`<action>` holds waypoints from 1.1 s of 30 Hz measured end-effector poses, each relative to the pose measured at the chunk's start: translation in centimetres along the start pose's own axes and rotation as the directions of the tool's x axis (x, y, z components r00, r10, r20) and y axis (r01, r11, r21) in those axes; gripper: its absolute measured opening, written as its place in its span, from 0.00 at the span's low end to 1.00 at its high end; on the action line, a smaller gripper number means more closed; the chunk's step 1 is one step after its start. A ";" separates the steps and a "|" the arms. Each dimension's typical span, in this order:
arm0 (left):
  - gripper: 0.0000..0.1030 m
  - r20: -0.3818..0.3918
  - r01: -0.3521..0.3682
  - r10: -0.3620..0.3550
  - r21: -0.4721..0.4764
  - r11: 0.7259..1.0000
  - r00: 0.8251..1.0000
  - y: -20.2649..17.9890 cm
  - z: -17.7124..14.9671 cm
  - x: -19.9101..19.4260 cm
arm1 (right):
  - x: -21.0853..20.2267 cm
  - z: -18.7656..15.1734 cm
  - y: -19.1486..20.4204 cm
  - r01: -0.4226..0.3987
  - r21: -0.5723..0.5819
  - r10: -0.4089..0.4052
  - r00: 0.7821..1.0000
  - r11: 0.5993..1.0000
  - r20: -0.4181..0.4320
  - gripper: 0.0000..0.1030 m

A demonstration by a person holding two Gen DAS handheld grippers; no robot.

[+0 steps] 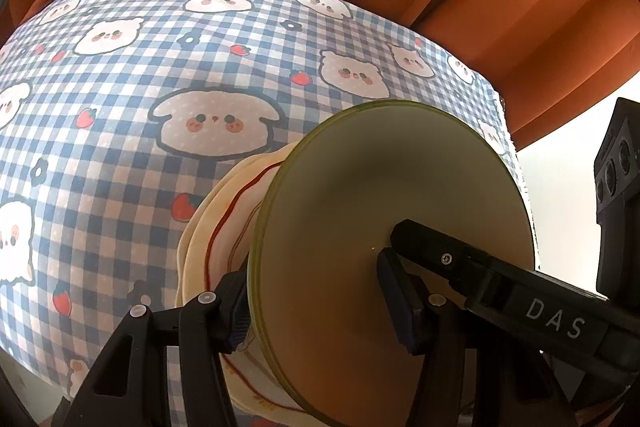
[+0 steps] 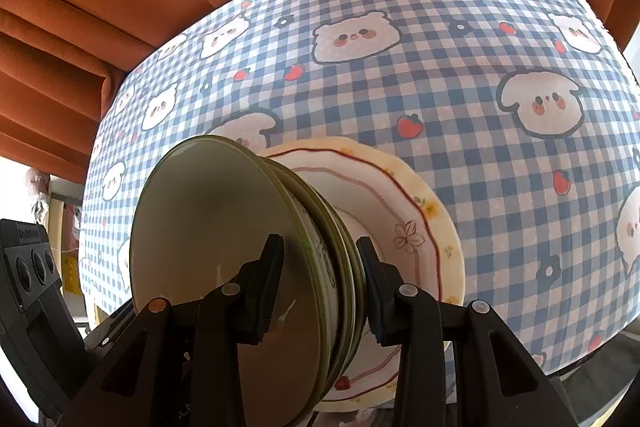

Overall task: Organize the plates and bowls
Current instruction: 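Lower the bowl stack onto the red-rimmed plates and open both grippers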

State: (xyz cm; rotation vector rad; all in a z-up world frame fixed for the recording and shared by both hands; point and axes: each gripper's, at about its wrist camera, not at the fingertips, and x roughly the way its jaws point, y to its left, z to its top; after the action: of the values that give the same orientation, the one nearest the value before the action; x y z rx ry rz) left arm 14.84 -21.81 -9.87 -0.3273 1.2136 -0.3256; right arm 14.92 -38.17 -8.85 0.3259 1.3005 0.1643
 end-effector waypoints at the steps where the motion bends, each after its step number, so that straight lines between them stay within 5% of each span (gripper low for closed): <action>1: 0.55 0.000 -0.003 0.003 0.001 1.000 1.000 -0.1 0.1 0.1 | 0.0 0.1 -0.1 -0.001 -0.001 0.001 1.000 1.000 0.001 0.39; 18: 0.59 0.009 -0.121 0.121 -0.009 0.993 0.993 -2.0 -1.9 -0.1 | -0.4 -0.6 -2.6 -0.079 -0.046 0.078 0.997 0.996 -0.014 0.37; 25: 0.60 0.061 -0.231 0.229 0.036 0.972 0.972 -3.0 -2.6 -1.0 | -0.8 -1.2 -2.2 -0.064 -0.095 0.065 0.998 0.993 0.013 0.38; 29: 0.69 0.085 -0.233 0.229 0.044 0.971 0.970 -3.1 -2.8 -1.8 | -1.6 -1.3 -2.3 -0.008 -0.089 0.012 0.999 0.996 0.038 0.58; 33: 0.78 0.136 -0.239 0.226 0.089 0.967 0.965 -3.4 -2.9 -3.0 | -2.6 -1.5 -2.3 0.011 -0.069 -0.005 0.997 0.998 0.075 0.60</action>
State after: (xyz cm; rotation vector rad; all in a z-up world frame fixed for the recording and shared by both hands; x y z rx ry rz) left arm 10.96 -23.87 -6.83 -0.1100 1.0947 -0.1615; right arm 12.65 -40.89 -7.57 0.2651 1.2189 0.1885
